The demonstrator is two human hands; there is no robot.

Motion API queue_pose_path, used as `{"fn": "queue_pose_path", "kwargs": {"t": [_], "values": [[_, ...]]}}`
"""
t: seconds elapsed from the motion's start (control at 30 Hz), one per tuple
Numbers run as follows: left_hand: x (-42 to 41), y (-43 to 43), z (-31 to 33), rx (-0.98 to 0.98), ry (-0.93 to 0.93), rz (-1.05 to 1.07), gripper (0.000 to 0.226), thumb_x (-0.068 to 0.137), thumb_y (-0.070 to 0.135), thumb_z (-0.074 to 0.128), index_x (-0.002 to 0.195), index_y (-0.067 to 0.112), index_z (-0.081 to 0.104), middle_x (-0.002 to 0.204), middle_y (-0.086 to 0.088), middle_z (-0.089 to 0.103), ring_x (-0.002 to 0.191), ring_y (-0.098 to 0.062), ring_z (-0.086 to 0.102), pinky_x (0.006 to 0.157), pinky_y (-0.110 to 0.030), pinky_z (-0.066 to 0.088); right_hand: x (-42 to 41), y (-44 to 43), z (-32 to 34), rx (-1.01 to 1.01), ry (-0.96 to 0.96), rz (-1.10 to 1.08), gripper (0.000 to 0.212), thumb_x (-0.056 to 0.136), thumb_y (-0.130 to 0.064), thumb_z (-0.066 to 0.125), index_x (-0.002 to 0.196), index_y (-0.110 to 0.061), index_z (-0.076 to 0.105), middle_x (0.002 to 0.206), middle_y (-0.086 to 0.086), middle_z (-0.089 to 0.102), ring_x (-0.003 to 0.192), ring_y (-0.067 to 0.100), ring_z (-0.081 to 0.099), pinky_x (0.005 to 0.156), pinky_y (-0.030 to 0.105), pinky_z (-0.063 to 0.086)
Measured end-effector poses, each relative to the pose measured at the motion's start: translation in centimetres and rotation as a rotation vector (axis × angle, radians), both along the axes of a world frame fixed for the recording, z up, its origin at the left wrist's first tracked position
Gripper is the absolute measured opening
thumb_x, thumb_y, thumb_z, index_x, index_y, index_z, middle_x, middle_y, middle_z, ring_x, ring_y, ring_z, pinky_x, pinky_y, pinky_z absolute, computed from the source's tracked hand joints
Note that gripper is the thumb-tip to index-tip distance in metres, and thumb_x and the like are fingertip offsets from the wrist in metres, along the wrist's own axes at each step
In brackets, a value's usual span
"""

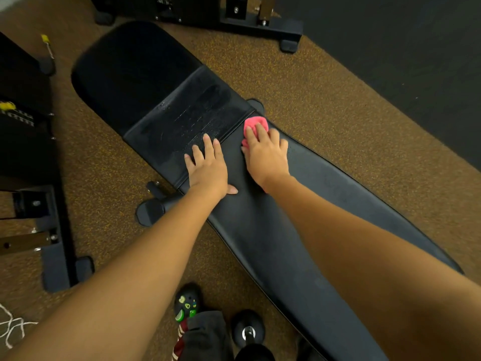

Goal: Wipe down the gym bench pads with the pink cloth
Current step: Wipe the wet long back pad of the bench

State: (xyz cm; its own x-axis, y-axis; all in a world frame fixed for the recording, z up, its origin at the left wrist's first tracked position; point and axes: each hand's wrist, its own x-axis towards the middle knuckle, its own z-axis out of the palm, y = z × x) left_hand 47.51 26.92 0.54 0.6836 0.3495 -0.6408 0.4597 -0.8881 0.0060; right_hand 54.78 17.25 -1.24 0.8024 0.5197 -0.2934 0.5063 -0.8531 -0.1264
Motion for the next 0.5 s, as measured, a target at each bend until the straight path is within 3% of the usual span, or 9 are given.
{"fn": "queue_pose_path", "kwargs": {"t": [0.1,0.3,0.5], "values": [[-0.1,0.2,-0.3,0.024,-0.009,-0.017,0.120,0.074,0.055,0.066,0.146,0.006,-0.015,0.155,-0.014,-0.019,0.143,-0.038,-0.002,0.116,-0.052,0.005,2.5,0.1,-0.1,0.023,0.057,-0.118,0.050,0.103,-0.032,0.028,0.148,-0.012,0.020,0.155,0.011,0.021,0.143,0.031,0.010,0.113,0.044,0.012],[0.1,-0.1,-0.2,0.054,0.019,-0.039,0.120,0.074,0.056,0.066,0.146,0.004,-0.016,0.155,-0.016,-0.019,0.143,-0.039,-0.001,0.115,-0.053,0.004,-1.0,-1.2,-0.6,0.102,0.064,-0.150,0.051,0.104,-0.025,0.025,0.148,-0.004,0.015,0.156,0.019,0.013,0.145,0.032,0.008,0.118,0.038,0.006],[0.2,-0.1,0.1,0.079,0.039,-0.065,0.120,0.074,0.059,0.063,0.146,0.005,-0.015,0.155,-0.016,-0.018,0.143,-0.039,0.001,0.115,-0.053,0.008,1.0,-2.9,-0.6,0.099,0.083,-0.273,0.052,0.103,-0.026,0.028,0.148,-0.002,0.017,0.153,0.022,0.018,0.141,0.033,0.019,0.117,0.039,0.013]]}}
